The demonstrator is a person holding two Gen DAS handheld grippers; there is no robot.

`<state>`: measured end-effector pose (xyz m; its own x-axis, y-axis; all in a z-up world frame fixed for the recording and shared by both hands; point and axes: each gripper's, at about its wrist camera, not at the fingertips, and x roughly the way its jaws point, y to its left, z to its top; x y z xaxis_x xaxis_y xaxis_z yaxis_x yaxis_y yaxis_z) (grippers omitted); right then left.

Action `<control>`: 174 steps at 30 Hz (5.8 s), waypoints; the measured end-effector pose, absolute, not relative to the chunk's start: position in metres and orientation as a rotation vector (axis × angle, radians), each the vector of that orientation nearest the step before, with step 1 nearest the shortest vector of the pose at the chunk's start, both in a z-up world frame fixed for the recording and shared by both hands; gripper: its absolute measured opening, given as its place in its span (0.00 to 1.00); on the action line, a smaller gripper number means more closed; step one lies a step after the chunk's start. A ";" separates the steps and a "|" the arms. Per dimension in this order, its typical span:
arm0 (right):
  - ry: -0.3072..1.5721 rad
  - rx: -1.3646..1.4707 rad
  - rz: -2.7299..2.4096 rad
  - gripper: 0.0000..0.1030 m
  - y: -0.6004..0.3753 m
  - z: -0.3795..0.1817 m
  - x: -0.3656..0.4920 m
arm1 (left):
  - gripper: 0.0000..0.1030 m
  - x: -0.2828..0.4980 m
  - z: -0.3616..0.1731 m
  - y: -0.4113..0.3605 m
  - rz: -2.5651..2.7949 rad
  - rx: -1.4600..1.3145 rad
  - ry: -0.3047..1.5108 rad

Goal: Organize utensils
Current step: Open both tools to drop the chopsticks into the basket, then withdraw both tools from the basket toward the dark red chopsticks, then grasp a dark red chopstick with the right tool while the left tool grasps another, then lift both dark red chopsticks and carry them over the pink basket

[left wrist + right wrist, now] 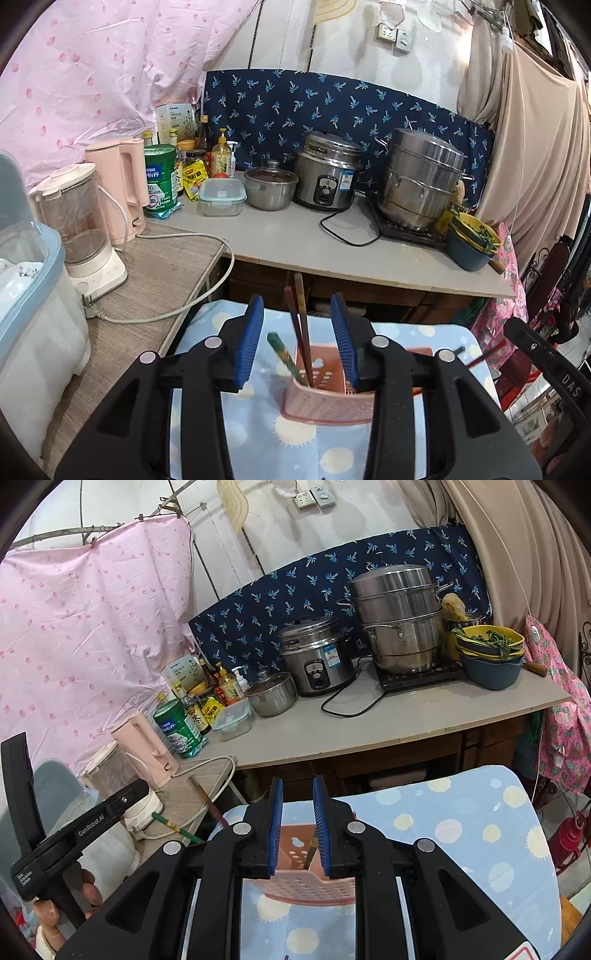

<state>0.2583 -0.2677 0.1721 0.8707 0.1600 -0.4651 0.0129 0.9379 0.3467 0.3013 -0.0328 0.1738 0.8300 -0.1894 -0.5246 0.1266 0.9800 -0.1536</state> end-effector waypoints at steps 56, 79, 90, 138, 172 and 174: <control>0.942 0.278 0.097 0.24 -0.186 -0.036 0.040 | 0.35 0.096 -0.030 -0.018 -0.159 0.056 0.996; 0.972 0.192 0.073 0.08 -0.175 -0.057 0.033 | 0.46 0.083 -0.045 -0.016 -0.156 0.056 1.040; 0.969 0.206 0.062 0.07 -0.182 -0.057 0.033 | 0.49 0.077 -0.051 -0.028 -0.196 0.059 1.050; 0.972 0.239 0.046 0.07 -0.193 -0.057 0.030 | 0.07 0.074 -0.058 -0.046 -0.283 0.056 1.076; 0.590 0.346 0.060 0.07 -0.248 0.127 0.138 | 0.07 0.193 0.132 -0.005 -0.229 -0.113 0.723; 0.575 0.345 0.064 0.07 -0.248 0.136 0.145 | 0.07 0.199 0.143 -0.004 -0.237 -0.125 0.705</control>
